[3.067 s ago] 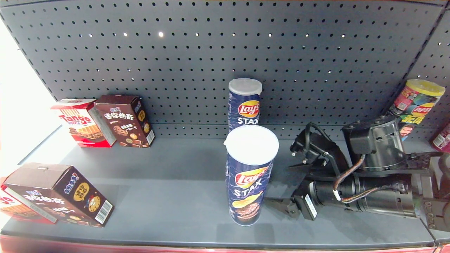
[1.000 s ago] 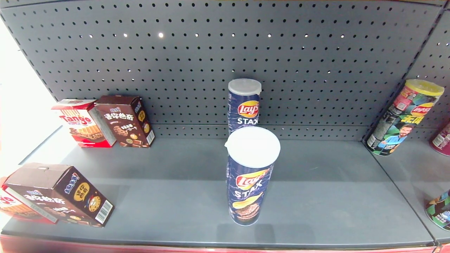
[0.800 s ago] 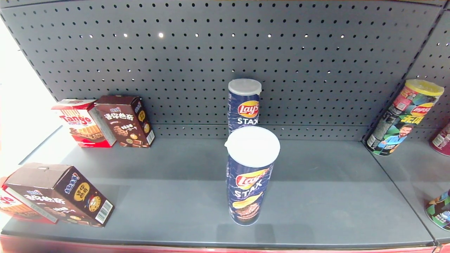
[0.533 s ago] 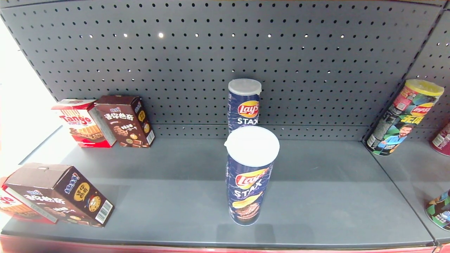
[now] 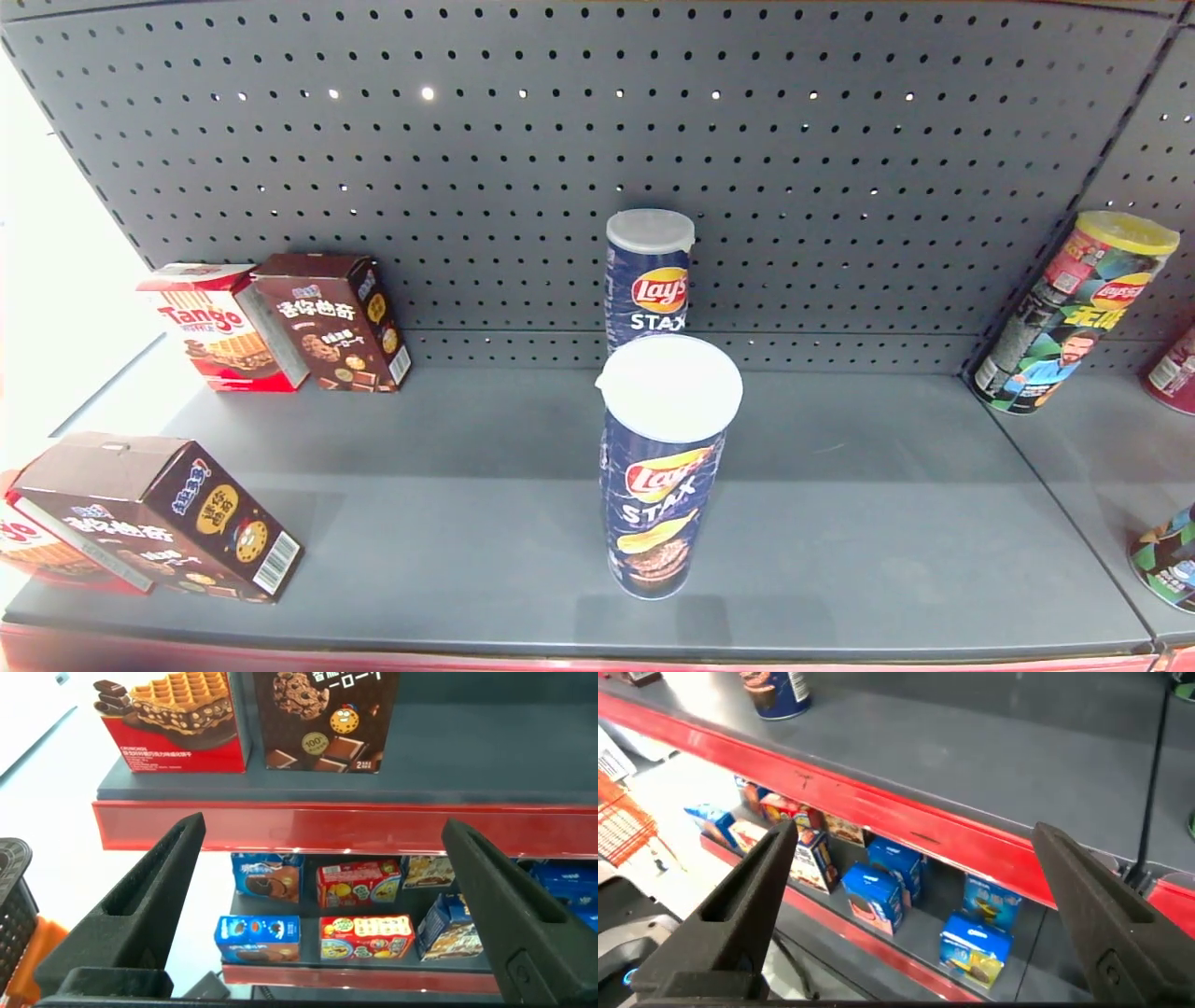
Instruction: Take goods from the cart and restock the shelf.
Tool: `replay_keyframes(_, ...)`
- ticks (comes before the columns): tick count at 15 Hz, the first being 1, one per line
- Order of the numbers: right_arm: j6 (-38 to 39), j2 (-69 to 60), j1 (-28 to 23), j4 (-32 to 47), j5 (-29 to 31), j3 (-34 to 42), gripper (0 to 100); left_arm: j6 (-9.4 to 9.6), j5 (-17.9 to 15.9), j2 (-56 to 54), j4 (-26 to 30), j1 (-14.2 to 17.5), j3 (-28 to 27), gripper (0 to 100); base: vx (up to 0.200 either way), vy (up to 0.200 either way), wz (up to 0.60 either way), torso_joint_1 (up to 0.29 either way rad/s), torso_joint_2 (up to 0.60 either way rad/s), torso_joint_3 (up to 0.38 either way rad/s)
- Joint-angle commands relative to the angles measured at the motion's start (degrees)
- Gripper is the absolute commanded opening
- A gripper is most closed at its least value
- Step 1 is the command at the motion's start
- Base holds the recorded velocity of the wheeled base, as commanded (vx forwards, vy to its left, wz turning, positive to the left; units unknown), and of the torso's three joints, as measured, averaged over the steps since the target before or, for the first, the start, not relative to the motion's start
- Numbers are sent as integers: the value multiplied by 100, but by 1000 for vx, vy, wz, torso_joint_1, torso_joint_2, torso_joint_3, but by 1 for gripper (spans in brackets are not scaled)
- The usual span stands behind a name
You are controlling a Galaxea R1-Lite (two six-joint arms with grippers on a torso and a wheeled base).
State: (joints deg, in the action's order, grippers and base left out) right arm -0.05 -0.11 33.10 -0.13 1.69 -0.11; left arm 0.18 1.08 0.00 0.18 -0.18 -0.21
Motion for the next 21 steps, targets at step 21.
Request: replay_keyframes(21, 5, 37, -3301, -4, 15, 2, 100, -27, -21, 9, -1, 1, 3, 100, 0, 0, 0, 0, 0, 0)
